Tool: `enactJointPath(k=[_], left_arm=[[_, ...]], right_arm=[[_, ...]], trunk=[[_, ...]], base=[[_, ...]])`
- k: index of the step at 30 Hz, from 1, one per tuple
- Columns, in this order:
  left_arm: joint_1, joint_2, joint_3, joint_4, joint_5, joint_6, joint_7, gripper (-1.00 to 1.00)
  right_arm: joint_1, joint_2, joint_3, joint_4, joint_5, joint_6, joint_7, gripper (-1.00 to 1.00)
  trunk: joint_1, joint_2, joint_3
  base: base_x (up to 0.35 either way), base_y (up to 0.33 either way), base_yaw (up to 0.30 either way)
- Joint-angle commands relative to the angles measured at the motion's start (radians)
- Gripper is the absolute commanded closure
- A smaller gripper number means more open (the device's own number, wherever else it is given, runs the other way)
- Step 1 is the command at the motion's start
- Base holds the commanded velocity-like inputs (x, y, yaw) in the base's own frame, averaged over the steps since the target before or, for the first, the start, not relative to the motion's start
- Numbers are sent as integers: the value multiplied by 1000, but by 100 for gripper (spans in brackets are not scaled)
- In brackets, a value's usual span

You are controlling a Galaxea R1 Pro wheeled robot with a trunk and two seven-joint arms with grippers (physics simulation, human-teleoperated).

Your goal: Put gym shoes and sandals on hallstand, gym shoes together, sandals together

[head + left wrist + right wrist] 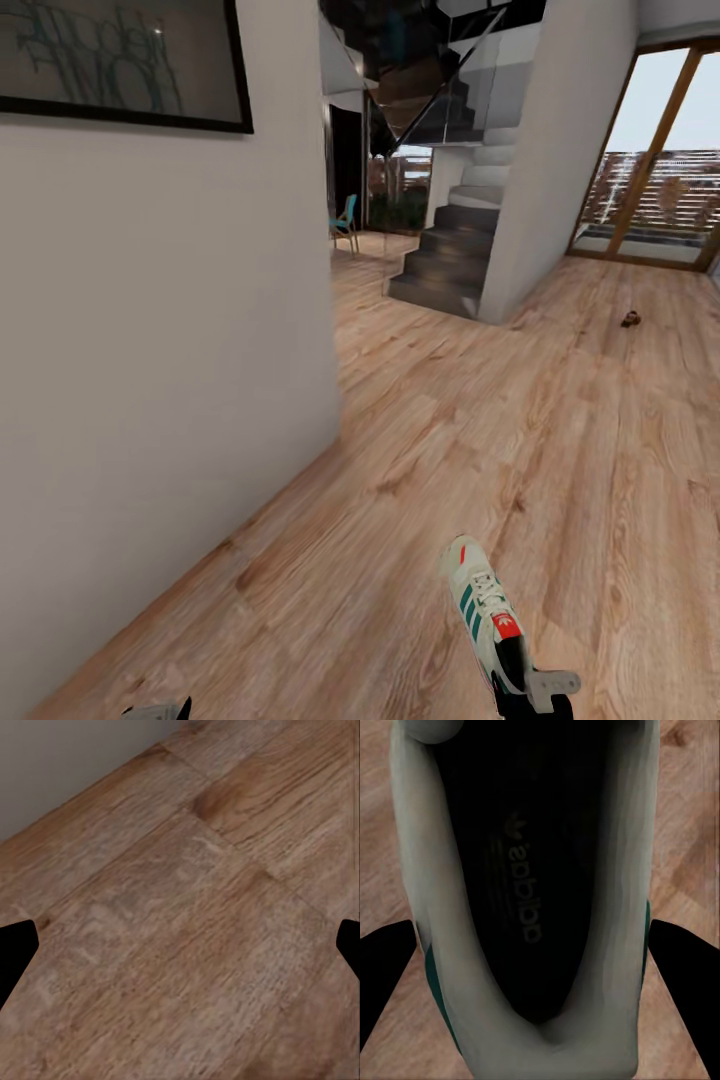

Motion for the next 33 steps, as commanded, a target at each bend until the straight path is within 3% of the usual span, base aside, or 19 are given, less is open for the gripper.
enactJointPath(k=[1, 33], left_arm=[[0, 0, 3, 1, 10, -1, -10, -100], [1, 1, 3, 1, 12, -1, -9, -100]], right_arm=[[-1, 0, 0, 1, 5, -3, -4, 100], [-1, 0, 0, 1, 5, -3, -4, 100]], trunk=[[0, 0, -1], [0, 0, -1]], base=[[307, -129, -267], [312, -124, -267]])
